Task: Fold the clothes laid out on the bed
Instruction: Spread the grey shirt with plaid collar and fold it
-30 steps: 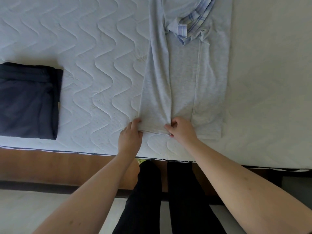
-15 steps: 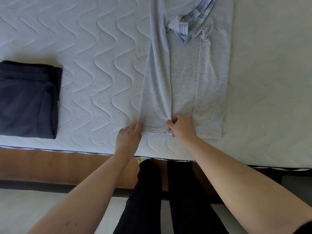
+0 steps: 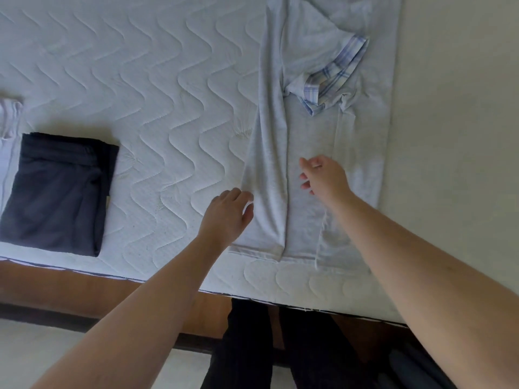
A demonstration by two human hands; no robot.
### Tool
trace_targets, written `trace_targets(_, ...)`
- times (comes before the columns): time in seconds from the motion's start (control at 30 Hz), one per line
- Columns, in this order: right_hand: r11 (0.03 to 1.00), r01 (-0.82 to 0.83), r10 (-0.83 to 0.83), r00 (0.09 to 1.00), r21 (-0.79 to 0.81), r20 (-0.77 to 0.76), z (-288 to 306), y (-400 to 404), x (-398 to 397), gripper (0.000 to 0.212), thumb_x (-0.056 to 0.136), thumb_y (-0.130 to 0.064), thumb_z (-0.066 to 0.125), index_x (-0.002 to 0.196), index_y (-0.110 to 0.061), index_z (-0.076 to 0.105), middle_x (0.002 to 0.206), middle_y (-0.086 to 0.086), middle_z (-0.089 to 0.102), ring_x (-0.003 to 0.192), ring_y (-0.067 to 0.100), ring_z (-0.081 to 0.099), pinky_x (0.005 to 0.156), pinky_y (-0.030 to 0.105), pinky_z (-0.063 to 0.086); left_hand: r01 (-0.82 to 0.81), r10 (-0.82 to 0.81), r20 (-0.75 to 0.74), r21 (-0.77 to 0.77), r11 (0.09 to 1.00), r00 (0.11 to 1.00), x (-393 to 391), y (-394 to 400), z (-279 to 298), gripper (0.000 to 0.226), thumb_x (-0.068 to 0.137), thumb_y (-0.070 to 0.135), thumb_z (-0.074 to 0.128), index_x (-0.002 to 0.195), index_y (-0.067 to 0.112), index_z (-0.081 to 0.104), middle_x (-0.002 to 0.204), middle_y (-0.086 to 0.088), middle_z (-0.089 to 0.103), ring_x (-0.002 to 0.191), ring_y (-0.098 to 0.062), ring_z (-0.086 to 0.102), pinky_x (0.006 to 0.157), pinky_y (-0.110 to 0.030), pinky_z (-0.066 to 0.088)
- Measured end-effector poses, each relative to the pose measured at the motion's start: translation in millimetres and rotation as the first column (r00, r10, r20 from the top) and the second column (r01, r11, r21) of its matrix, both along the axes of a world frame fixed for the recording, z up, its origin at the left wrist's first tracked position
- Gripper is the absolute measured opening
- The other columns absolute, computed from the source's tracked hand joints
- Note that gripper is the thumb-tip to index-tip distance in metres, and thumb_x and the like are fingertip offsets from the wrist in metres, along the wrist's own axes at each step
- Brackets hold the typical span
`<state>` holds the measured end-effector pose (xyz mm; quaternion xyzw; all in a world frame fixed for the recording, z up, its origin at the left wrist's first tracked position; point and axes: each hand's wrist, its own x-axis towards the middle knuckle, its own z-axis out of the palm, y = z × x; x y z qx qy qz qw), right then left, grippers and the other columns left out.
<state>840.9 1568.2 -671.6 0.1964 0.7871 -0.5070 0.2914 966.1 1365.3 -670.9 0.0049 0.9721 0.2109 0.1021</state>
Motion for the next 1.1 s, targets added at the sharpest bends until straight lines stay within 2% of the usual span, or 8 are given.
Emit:
trace_targets(0.27,0.997,0.064,-0.067,0.996,-0.05,-0.058,15.4,6.1,-77.1,0.016,0.092,-0.034,0.06,0.105,-0.023,0.059,0.107,0.0,0.068,0.084,0.009,0.068,0.081,0.034,0.053,-0.011,0.012,0.037,-0.016,1.0,0.999,-100.6,8.0,14.8,0.044,0.097,0.023,0.051,0.141,0.018,0.047,0.136,-0.007,0.054,0.118,-0.029,0.055,0.095,-0.043,0.046)
trace_targets(0.43,0.985,0.148,-0.154,0.986,-0.087,-0.069,-4.2,-15.3,-124.1,0.015,0.091,-0.032,0.059,0.08,-0.023,0.054,0.078,-0.001,0.054,0.069,0.014,0.051,0.066,0.035,0.045,-0.048,0.059,0.134,-0.085,0.995,0.989,-161.9,-8.7,-14.8,0.065,0.101,0.04,0.04,0.155,0.013,0.018,0.162,-0.006,0.017,0.149,-0.023,0.016,0.117,-0.042,0.02)
trace_targets(0.6,0.938,0.329,-0.326,0.944,-0.108,0.042,-7.4,-44.2,-156.4,0.028,0.092,-0.035,0.064,0.083,-0.009,0.055,0.074,0.006,0.057,0.058,0.013,0.058,0.062,0.028,0.058,-0.04,0.046,0.198,-0.036,0.999,0.979,-206.1,-24.0,-22.7,0.062,0.103,0.044,0.032,0.156,0.019,0.013,0.163,-0.005,0.013,0.15,-0.021,0.011,0.119,-0.043,0.017)
trace_targets(0.7,0.912,0.389,-0.395,0.919,-0.129,-0.017,-1.4,-45.6,-169.7,0.022,0.096,-0.01,0.056,0.075,-0.009,0.05,0.068,0.01,0.052,0.047,0.01,0.054,0.047,0.022,0.047,0.026,-0.017,0.189,-0.049,0.998,0.982,-223.3,-30.1,-18.9,0.061,0.103,0.045,0.031,0.157,0.026,0.009,0.164,-0.002,0.007,0.151,-0.02,0.006,0.119,-0.042,0.014)
trace_targets(0.83,0.923,0.375,-0.325,0.877,0.082,-0.355,13.8,-22.6,-176.4,0.003,0.092,-0.019,0.062,0.091,-0.017,0.06,0.075,0.002,0.066,0.072,0.02,0.068,0.072,0.035,0.055,0.105,-0.088,0.18,-0.085,0.991,0.98,-241.1,-24.8,-16.5,0.06,0.104,0.043,0.03,0.157,0.028,0.007,0.165,0.001,-0.002,0.151,-0.02,0.001,0.119,-0.04,0.014)
trace_targets(0.97,0.914,0.36,-0.209,0.815,0.189,-0.541,16.4,5.5,-173.7,0.008,0.088,-0.022,0.065,0.09,-0.027,0.059,0.078,-0.014,0.062,0.078,0.01,0.06,0.07,0.008,0.042,0.145,-0.13,0.154,-0.093,0.985,0.98,-254.3,-12.9,-22.5,0.06,0.104,0.041,0.032,0.157,0.028,0.008,0.165,-0.001,-0.006,0.151,-0.023,-0.001,0.119,-0.042,0.014)
trace_targets(1.03,0.908,0.311,-0.153,0.87,0.281,-0.469,5.5,16.8,-172.6,0.009,0.086,-0.02,0.066,0.088,-0.025,0.059,0.079,-0.011,0.063,0.076,0.011,0.058,0.065,0.008,0.038,0.151,-0.133,0.158,-0.108,0.983,0.978,-259.2,-10.4,-27.5,0.06,0.103,0.041,0.032,0.157,0.029,0.008,0.165,-0.003,-0.007,0.151,-0.025,-0.001,0.119,-0.043,0.014)
trace_targets(1.1,0.936,0.233,-0.167,0.953,0.263,-0.253,-9.3,25.5,-173.1,0.008,0.084,-0.019,0.067,0.088,-0.014,0.064,0.089,0.001,0.07,0.079,0.019,0.062,0.073,0.025,0.048,0.156,-0.136,0.159,-0.122,0.98,0.978,-262.9,-10.8,-31.7,0.06,0.103,0.041,0.034,0.157,0.028,0.01,0.165,-0.005,-0.005,0.151,-0.026,0.0,0.119,-0.045,0.014)
